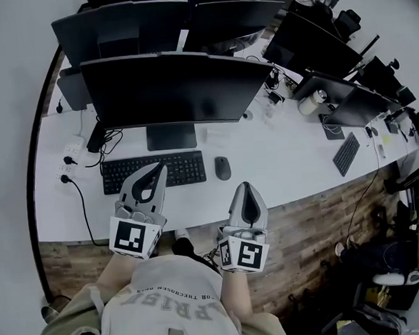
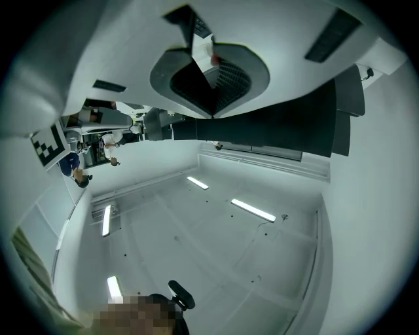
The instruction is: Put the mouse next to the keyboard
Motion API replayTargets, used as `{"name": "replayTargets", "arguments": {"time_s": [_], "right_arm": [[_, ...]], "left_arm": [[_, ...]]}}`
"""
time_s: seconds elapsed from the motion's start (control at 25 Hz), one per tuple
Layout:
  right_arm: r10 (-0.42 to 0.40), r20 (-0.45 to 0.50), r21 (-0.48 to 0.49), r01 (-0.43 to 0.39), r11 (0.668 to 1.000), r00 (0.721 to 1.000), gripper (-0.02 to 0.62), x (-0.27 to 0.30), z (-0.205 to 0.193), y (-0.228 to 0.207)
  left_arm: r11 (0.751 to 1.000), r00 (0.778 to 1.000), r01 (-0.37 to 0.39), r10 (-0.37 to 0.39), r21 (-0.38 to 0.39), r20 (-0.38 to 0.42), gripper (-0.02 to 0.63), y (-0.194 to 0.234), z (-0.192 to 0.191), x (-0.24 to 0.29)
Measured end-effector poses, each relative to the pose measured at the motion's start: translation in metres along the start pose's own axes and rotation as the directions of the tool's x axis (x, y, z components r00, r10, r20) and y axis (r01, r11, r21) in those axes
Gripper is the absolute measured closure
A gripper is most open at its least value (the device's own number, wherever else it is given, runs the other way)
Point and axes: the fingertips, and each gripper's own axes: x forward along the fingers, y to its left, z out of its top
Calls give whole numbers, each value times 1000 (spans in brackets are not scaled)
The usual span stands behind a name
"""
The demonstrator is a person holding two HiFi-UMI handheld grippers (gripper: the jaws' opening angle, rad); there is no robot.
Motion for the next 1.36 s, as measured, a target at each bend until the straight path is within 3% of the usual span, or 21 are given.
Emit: {"name": "replayTargets", "arguments": {"time_s": [0.24, 0.44, 0.64, 1.36], "right_arm": [[3, 17, -6, -3, 1000, 1000, 594, -2, 7, 1], [-19, -53, -82, 14, 997, 998, 595, 3, -3, 0], [-30, -53, -83, 25, 996, 998, 595, 5, -3, 0], [-15, -38, -84, 12, 996, 999, 595, 13, 5, -1]], "left_arm": [[1000, 1000, 10, -10, 26, -13, 595, 0, -4, -2], [999, 999, 25, -24, 42, -29, 595, -2, -9, -1], [1000, 1000, 20, -20, 17, -11, 595, -3, -4, 2], [999, 999, 12, -11, 40, -34, 595, 1, -7, 5]]}}
